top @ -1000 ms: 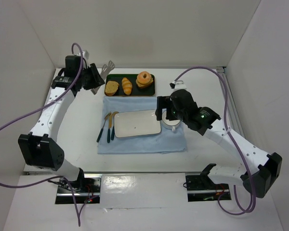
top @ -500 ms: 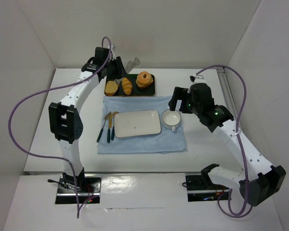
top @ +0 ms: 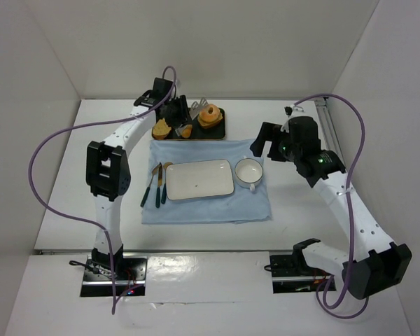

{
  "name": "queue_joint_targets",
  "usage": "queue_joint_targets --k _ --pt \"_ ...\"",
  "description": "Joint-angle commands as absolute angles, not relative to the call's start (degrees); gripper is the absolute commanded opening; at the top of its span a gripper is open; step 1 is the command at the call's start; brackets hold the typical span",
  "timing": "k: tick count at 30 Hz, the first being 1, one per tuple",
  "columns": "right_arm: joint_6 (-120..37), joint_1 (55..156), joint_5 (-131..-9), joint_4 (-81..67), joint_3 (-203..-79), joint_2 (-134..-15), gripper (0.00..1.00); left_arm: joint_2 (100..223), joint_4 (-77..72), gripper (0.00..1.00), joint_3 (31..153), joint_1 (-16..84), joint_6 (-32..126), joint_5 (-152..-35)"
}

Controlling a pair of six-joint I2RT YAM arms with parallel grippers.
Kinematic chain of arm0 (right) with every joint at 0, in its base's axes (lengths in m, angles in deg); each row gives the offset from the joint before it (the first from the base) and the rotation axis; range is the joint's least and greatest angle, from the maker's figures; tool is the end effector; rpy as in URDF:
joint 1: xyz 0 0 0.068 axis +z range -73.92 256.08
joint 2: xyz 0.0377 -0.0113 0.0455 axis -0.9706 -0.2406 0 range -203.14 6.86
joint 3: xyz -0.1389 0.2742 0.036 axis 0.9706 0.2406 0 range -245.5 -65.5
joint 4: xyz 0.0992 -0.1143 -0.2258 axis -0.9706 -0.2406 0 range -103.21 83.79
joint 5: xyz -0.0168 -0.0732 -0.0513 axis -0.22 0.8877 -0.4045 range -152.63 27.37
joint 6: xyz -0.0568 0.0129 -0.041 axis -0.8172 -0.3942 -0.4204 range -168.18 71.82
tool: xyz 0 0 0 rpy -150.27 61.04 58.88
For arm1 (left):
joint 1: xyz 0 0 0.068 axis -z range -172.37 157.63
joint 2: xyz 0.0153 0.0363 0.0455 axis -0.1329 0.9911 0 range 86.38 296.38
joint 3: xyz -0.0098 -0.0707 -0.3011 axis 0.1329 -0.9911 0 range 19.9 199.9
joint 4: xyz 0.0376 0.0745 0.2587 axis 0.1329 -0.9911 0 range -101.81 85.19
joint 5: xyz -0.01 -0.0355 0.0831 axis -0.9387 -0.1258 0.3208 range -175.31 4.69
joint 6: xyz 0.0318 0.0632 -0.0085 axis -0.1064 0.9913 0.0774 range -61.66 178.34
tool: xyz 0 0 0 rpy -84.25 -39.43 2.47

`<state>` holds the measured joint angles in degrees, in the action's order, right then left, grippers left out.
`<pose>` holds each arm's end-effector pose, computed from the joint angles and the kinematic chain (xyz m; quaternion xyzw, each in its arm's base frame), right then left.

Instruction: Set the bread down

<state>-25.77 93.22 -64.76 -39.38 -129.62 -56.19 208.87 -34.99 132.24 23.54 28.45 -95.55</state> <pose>0.2387 0.0758 0.3768 0.0312 0.8743 0.1791 0.4500 0.5214 -0.1592 0.2966 -0.0729 0.9017 -0.2374 0.3539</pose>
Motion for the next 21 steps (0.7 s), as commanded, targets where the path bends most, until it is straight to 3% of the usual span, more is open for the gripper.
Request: queue_joint_targets --k 1,15,21 --pt "-26.3 93.2 -66.7 -35.1 -129.8 -57.3 1.00 206.1 -34.3 0.53 131.0 24.0 31.1 -95.5" --pt "-25.2 92.7 -67.8 -34.6 -129.2 -57.4 1.00 203.8 -33.8 0.55 127.9 24.0 31.7 -96.6" --pt "-24.2 92.2 -68.3 -34.6 -128.2 -56.9 1.00 203.8 -33.8 0.50 127.4 24.0 32.8 -96.6"
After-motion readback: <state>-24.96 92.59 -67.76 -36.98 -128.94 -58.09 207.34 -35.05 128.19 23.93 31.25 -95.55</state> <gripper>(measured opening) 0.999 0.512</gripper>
